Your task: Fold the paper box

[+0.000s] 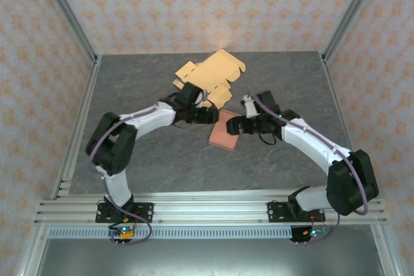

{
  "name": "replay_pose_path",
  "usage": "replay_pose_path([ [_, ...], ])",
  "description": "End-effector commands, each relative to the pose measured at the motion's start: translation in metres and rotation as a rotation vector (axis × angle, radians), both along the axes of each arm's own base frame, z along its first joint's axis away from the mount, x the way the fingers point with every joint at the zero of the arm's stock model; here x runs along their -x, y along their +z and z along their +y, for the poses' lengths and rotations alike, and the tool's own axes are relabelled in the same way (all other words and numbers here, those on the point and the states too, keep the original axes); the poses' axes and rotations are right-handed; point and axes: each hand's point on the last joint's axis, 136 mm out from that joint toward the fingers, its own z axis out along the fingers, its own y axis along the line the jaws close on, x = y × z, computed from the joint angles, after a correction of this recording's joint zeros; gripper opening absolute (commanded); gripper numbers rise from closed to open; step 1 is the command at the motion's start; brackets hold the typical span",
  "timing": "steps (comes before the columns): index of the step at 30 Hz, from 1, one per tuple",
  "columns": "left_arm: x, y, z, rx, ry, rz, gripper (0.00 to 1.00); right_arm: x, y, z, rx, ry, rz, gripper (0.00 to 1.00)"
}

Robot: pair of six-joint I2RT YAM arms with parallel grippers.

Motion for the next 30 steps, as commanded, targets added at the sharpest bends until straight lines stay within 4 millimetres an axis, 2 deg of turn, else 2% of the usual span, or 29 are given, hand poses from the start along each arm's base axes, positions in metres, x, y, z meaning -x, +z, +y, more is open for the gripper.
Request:
replay_pose_path([
  [1,0.002,0.029,0.076,-0.054,0.284,-0.027,0.87,0.022,-0.006,0.003,0.335,0.417,-0.268,0.94],
  [2,0.008,0.031,0.097,-0.074,0.353,-0.019,0.9,0.026,-0.009,0.01,0.369,0.503,-0.319,0.97],
  [4,0.022,0.034,0.127,-0.111,0.435,-0.01,0.94,0.022,-0.013,0.021,0.407,0.567,-0.387,0.98],
  [7,0.04,0.03,0.16,-0.17,0.5,0.025,0.97,0.012,-0.03,0.032,0.521,0.616,-0.391,0.98],
  [11,0.056,0.017,0.183,-0.185,0.552,0.067,0.98,-0.004,-0.061,0.045,0.709,0.637,-0.421,0.96],
  [13,0.061,0.012,0.187,-0.181,0.569,0.069,0.98,-0.012,-0.067,0.05,0.721,0.598,-0.418,0.94],
  [15,0.064,0.011,0.189,-0.18,0.582,0.064,0.98,-0.033,-0.059,0.048,0.748,0.465,-0.462,0.91],
  [18,0.067,0.01,0.192,-0.189,0.587,0.06,0.98,-0.064,-0.042,0.033,0.737,0.229,-0.481,0.83],
  [21,0.069,0.01,0.195,-0.212,0.58,0.055,0.98,-0.089,-0.033,0.008,0.695,0.021,-0.456,0.77],
  [27,0.072,0.006,0.195,-0.226,0.559,0.06,0.98,-0.126,-0.035,-0.051,0.702,-0.298,-0.381,0.69],
  [30,0.074,0.002,0.196,-0.228,0.554,0.065,0.98,-0.141,-0.034,-0.071,0.707,-0.39,-0.351,0.68],
])
